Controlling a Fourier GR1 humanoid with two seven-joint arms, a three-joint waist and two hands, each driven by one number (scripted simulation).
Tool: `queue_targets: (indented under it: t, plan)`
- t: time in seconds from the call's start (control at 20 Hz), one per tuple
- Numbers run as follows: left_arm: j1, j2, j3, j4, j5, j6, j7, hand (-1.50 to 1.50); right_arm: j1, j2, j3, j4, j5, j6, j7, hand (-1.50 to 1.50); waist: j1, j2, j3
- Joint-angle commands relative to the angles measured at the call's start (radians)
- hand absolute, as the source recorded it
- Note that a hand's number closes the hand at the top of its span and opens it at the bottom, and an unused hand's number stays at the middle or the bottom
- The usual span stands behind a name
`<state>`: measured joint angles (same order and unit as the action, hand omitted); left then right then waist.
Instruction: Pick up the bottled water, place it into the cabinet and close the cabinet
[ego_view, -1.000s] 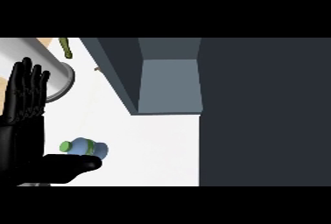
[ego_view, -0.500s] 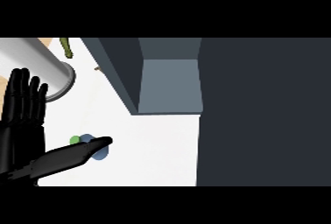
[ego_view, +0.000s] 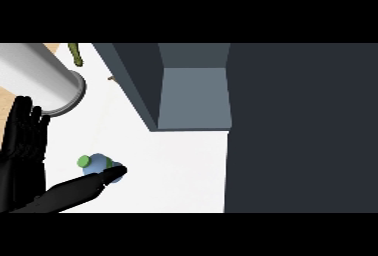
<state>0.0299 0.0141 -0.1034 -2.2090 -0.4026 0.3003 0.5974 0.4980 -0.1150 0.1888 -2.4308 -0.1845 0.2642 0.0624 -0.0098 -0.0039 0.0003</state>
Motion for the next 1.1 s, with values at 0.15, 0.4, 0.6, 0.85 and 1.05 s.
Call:
queue_targets:
  t: [0.15, 0.4, 0.6, 0.85, 1.05]
  plan:
    - [0.056, 0.011, 0.080, 0.076, 0.088, 0.004, -0.054, -1.50, 0.140, -0.007, 0.062, -0.213, 0.027, -0.010, 0.054, -1.50, -0.001, 0.001, -0.001]
    - [0.104, -0.002, 0.122, 0.213, 0.181, -0.007, -0.167, -1.50, 0.262, -0.023, 0.108, -0.235, 0.056, 0.035, -0.053, -1.50, -0.016, -0.001, -0.002]
    - [0.166, 0.019, 0.190, 0.303, 0.324, -0.074, -0.317, -1.50, 0.293, -0.020, 0.098, -0.211, 0.053, 0.039, -0.121, -1.50, -0.009, -0.001, -0.002]
    - [0.129, -0.013, 0.217, 0.523, 0.394, -0.051, -0.447, -1.50, 0.334, -0.062, 0.061, -0.207, 0.026, 0.064, -0.158, -1.50, -0.014, 0.001, -0.002]
    - [0.148, 0.004, 0.275, 0.658, 0.434, -0.133, -0.579, -1.50, 0.346, -0.051, 0.135, -0.250, 0.079, 0.031, -0.120, -1.50, -0.005, 0.002, -0.002]
